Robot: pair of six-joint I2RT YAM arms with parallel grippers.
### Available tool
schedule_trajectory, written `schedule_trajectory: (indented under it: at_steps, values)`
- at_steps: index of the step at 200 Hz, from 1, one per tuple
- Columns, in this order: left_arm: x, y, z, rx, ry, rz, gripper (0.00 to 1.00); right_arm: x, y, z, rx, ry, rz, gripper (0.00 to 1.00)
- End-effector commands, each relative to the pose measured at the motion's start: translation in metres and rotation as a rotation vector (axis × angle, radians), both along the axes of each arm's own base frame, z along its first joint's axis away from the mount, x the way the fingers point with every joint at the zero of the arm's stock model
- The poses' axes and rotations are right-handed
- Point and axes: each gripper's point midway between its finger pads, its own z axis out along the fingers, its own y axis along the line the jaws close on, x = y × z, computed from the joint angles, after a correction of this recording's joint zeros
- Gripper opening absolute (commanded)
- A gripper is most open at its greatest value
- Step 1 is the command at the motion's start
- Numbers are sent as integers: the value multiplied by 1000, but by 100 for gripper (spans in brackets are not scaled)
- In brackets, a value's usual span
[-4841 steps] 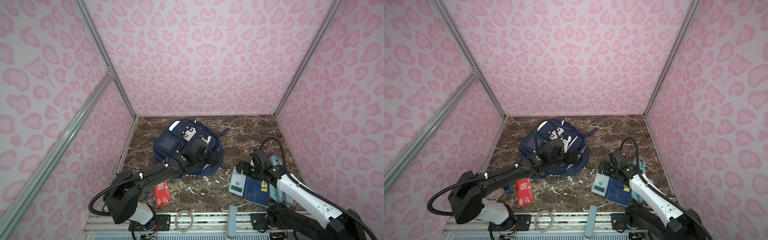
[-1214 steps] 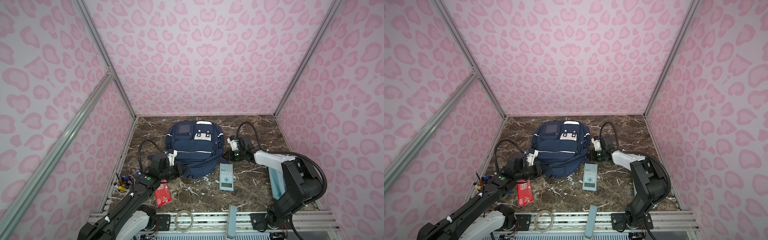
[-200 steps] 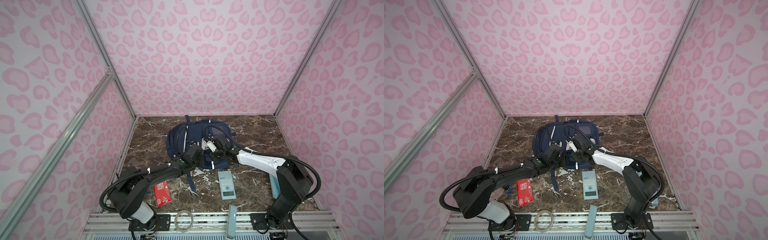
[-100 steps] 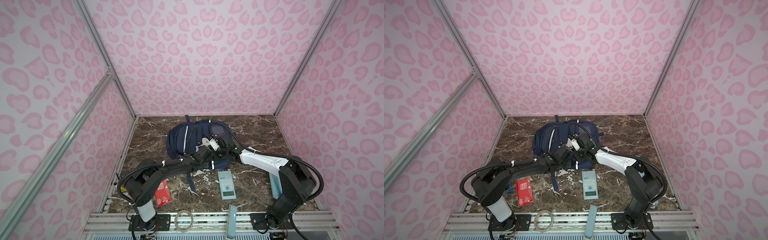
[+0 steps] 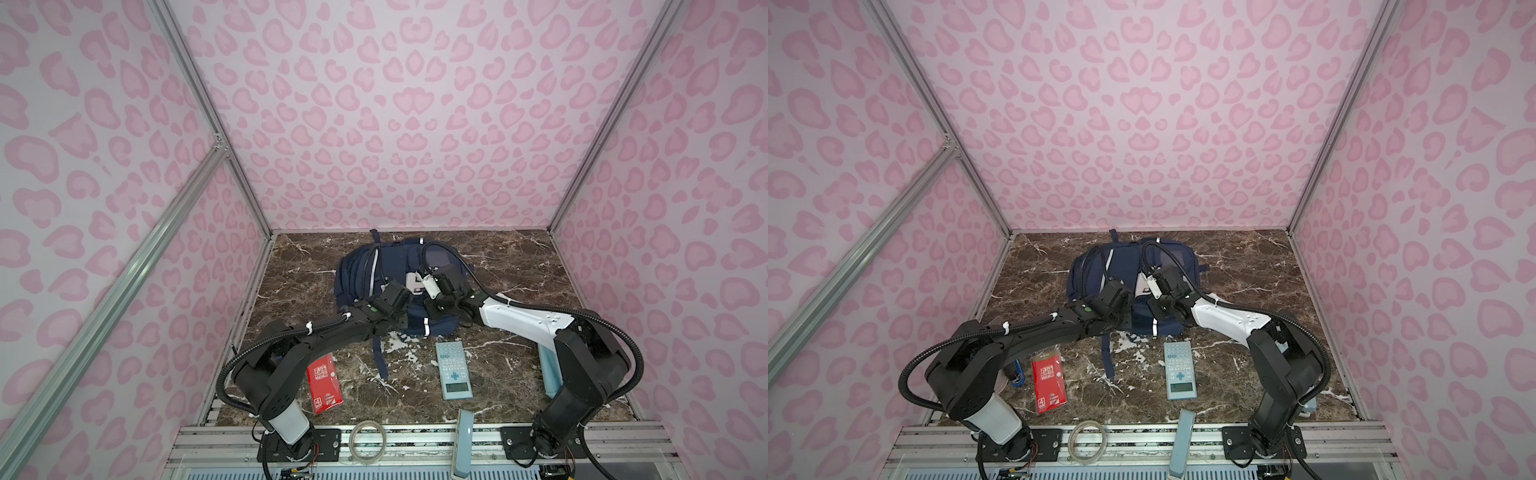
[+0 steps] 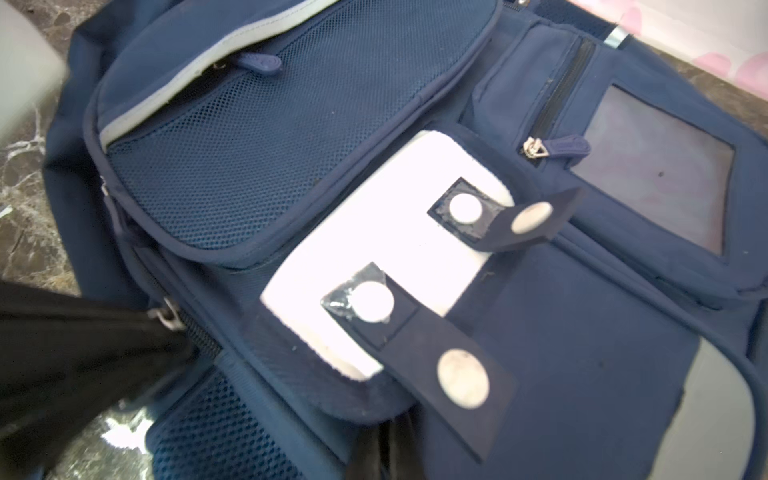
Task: Pack the student bag
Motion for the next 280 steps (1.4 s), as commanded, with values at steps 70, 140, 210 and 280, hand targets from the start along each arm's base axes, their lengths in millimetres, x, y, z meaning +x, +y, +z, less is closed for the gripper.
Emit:
schedule_trajectory:
  at_steps: [70,140,210,280]
  values:
    - [-10,25,34,-199,15,-21,3,-4,-2,2,-3,-23,-27,39]
    - [-16,4,90,-338,-57,-80,3,-39,54,2,86,-89,156,80]
    - [-28,15,80,-335,-42,-74,3,-27,43,-18,-40,-153,51,16]
    - [-12,97,41,-77,-65,135,3,-19,-4,-11,-132,-166,26,0]
